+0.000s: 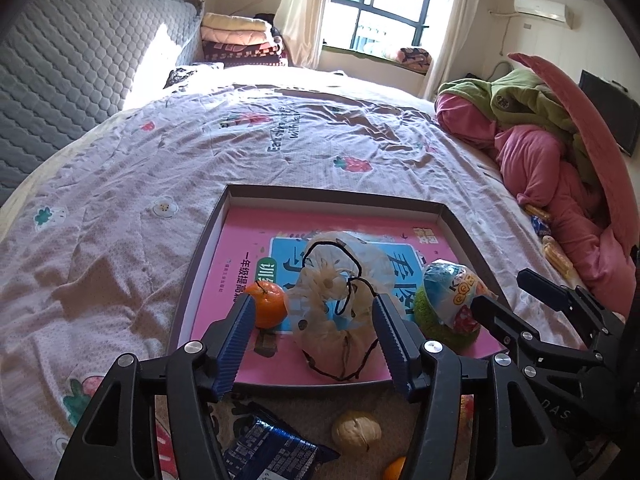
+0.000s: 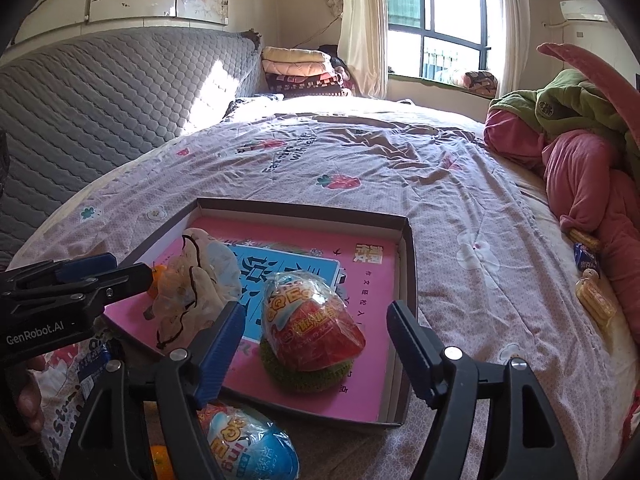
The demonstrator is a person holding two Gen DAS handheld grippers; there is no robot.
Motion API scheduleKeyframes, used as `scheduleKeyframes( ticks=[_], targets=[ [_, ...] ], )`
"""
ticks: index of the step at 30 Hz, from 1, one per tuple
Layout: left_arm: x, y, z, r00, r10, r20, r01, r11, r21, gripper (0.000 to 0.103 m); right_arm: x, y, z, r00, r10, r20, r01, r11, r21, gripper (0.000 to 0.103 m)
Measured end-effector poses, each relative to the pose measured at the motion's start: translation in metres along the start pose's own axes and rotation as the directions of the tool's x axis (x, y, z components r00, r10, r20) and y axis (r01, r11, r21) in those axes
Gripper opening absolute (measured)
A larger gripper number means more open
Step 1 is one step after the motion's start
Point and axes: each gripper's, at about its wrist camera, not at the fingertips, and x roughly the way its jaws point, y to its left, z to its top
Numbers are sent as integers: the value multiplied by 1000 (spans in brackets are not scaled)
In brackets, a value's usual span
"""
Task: Organize objects
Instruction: 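Open the left tool to release the mesh bag while the right tool releases the Kinder egg, then withdraw both tools from the tray toward the remaining items on the bed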
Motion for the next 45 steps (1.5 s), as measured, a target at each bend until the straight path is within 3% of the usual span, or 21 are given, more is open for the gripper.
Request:
scheduleKeyframes(
  ticks=[27, 31, 45],
  targets=[
    [-57, 13, -20, 999, 36, 36, -36, 999, -4, 65, -55, 15, -3, 987, 14, 157, -9, 999, -36, 79],
    [-63, 14, -21, 998, 35, 43, -35, 999, -1, 73, -63, 20, -5, 983, 19, 181, -12, 999, -43, 81],
    [-80, 11, -31, 996, 68, 65, -71, 997, 39, 74, -75, 21, -15, 980, -3, 199, 5, 1000, -12, 82]
  ],
)
